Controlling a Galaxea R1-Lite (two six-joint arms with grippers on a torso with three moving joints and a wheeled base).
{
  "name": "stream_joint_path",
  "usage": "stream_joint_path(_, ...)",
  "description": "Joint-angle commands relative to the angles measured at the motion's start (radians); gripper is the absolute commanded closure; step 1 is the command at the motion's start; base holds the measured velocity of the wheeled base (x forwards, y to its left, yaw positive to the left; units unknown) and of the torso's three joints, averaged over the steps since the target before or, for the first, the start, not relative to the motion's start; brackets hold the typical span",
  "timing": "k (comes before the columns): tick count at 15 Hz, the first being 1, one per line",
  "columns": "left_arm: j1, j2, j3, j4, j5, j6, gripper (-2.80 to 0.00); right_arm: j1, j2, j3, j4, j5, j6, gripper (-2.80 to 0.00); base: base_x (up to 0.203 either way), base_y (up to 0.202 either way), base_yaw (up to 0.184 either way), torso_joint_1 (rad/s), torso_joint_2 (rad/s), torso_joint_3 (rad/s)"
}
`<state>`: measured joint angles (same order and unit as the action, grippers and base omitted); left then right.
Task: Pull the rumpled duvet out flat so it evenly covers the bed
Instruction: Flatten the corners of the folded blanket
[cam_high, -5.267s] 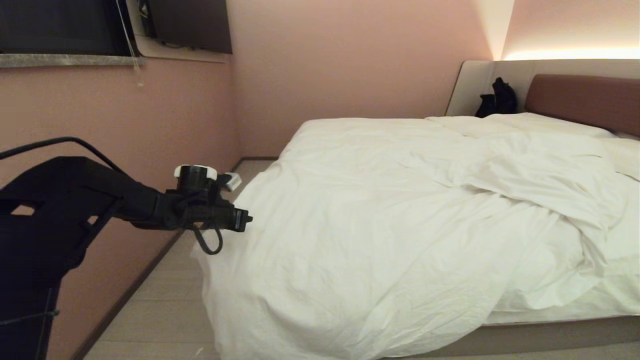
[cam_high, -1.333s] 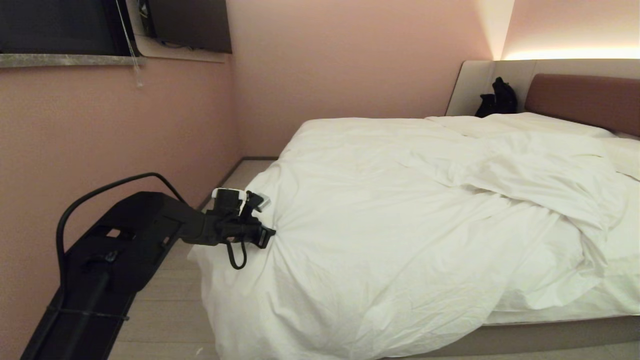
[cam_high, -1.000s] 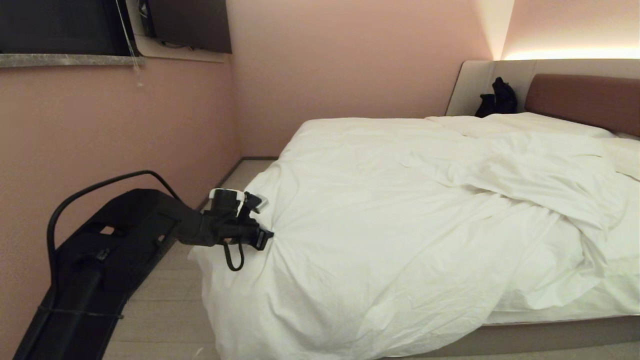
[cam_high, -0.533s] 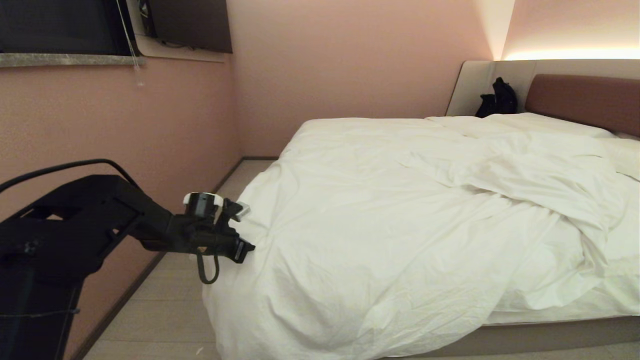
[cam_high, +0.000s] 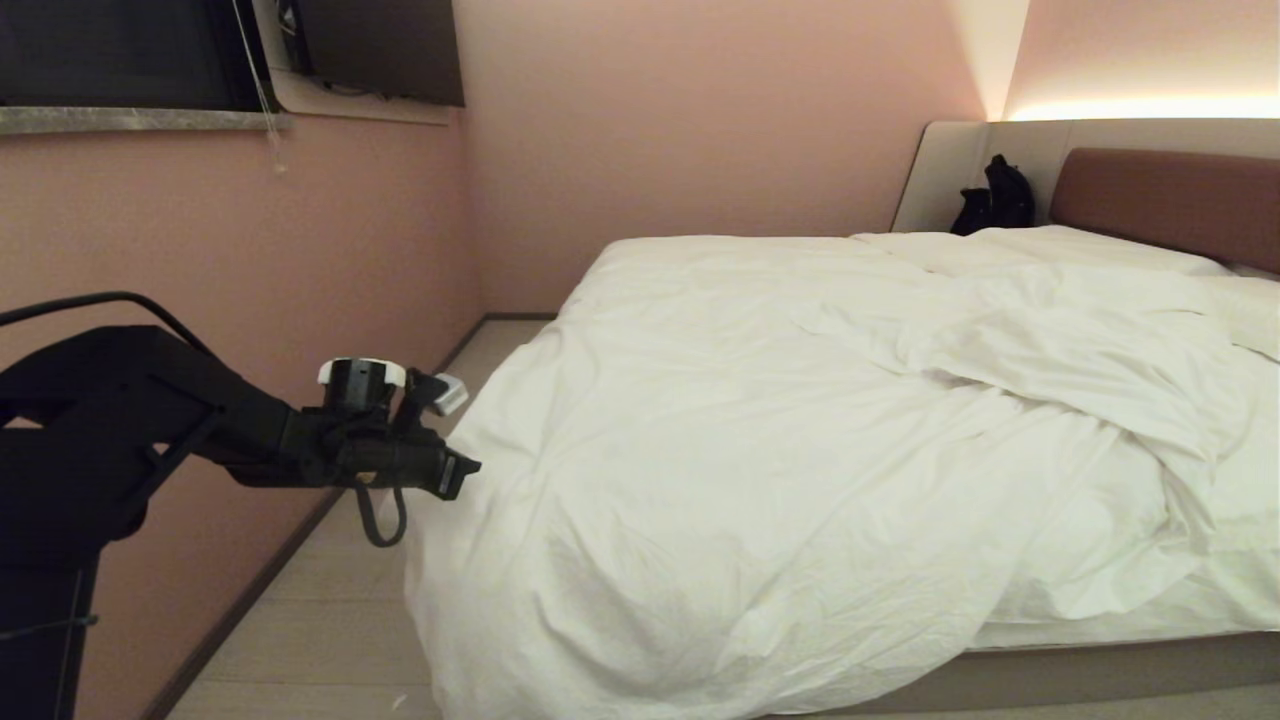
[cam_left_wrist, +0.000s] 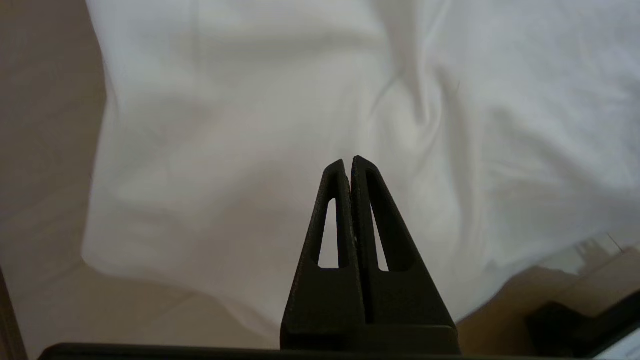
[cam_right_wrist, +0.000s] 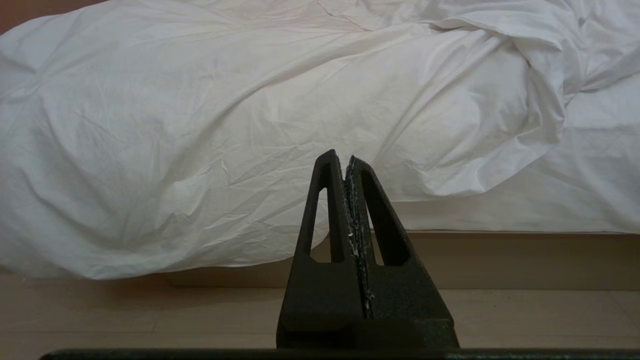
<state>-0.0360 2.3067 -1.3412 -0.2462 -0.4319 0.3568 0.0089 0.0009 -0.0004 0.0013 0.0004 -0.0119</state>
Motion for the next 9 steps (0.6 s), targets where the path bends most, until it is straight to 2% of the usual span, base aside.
stream_joint_path(1, 0.002, 0.036, -0.071, -0.006, -0.002, 0.008, 0.00, 0.000, 0.001, -0.001, 0.000, 0.000, 0.000, 0.00, 0.000, 0.000, 0.000, 0.000, 0.00, 0.000)
stream_joint_path(4, -0.004, 0.093, -0.142, 0.005, 0.003, 0.014, 0.00, 0.000, 0.001, 0.000, -0.001, 0.001, -0.002, 0.00, 0.000, 0.000, 0.000, 0.000, 0.00, 0.000)
stream_joint_path(5, -0.012, 0.131, -0.169, 0.007, 0.012, 0.018, -2.80, 0.000, 0.001, 0.000, 0.000, 0.001, 0.000, 0.00, 0.000, 0.000, 0.000, 0.000, 0.00, 0.000)
stream_joint_path(7, -0.021, 0.155, -0.190, 0.004, 0.028, 0.058, -2.80, 0.000, 0.001, 0.000, 0.000, 0.001, 0.000, 0.00, 0.000, 0.000, 0.000, 0.000, 0.00, 0.000)
stream_joint_path(9, -0.021, 0.154, -0.188, 0.004, 0.028, 0.067, -2.80, 0.000, 0.001, 0.000, -0.001, 0.001, -0.002, 0.00, 0.000, 0.000, 0.000, 0.000, 0.00, 0.000)
